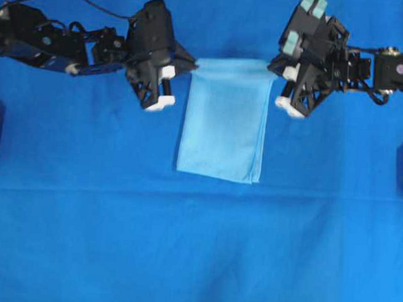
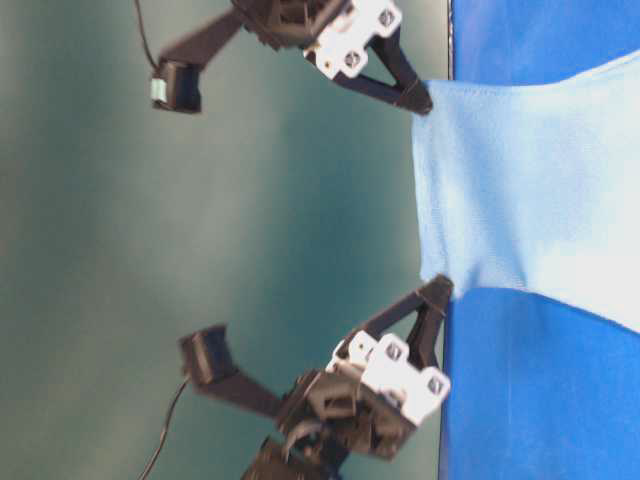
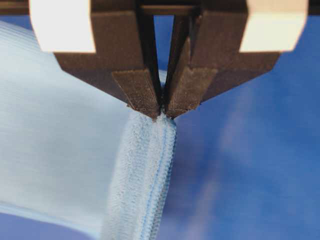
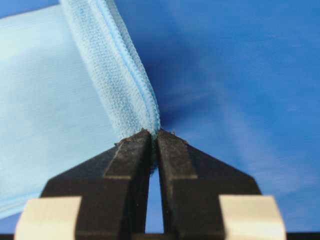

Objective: Fold the light blue towel.
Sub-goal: 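Lift the top edge and fold it down toward the bottom edge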

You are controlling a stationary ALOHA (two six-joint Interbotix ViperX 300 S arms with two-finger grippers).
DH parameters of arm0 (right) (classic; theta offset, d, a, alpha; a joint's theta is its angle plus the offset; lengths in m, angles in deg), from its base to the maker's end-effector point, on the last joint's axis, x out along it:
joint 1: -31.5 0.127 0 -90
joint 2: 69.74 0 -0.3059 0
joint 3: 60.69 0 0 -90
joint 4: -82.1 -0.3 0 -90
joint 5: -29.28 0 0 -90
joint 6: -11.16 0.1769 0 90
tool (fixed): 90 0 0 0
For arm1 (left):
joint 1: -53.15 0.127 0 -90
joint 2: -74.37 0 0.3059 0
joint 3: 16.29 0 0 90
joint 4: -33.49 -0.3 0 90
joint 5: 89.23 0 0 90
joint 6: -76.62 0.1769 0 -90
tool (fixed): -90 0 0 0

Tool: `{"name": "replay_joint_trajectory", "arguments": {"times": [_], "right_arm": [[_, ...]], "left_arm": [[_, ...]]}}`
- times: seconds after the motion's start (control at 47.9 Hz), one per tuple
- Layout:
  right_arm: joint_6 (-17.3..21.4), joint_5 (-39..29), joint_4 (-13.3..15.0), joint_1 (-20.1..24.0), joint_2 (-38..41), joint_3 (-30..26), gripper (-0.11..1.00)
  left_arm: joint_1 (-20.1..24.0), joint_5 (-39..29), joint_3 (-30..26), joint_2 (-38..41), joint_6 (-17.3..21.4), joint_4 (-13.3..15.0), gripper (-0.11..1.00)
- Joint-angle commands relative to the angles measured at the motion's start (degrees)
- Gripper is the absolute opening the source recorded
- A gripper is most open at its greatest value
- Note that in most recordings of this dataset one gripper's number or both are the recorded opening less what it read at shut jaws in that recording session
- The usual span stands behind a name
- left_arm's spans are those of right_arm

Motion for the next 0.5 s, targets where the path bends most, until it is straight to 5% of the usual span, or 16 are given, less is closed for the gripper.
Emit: {"name": "replay_joint_trajectory", "arguments": {"times": [0.0,0.188,0.48], "right_arm": [[0.18,-0.97,-1.67,3.08,-2.02,0.26,0.05],[2.20,-1.93,-5.19,9.58,-2.11,1.23,0.05],[6.77,-1.85,-5.71,14.50,-0.09,2.02,0.05]], "left_arm": [[-2.55,-0.18,1.23,-2.90,-0.26,0.09,0.02],[-9.32,-2.29,2.64,-3.25,-2.64,0.09,0.02],[-15.56,-3.43,2.81,-1.85,-4.13,0.09,0.02]]}}
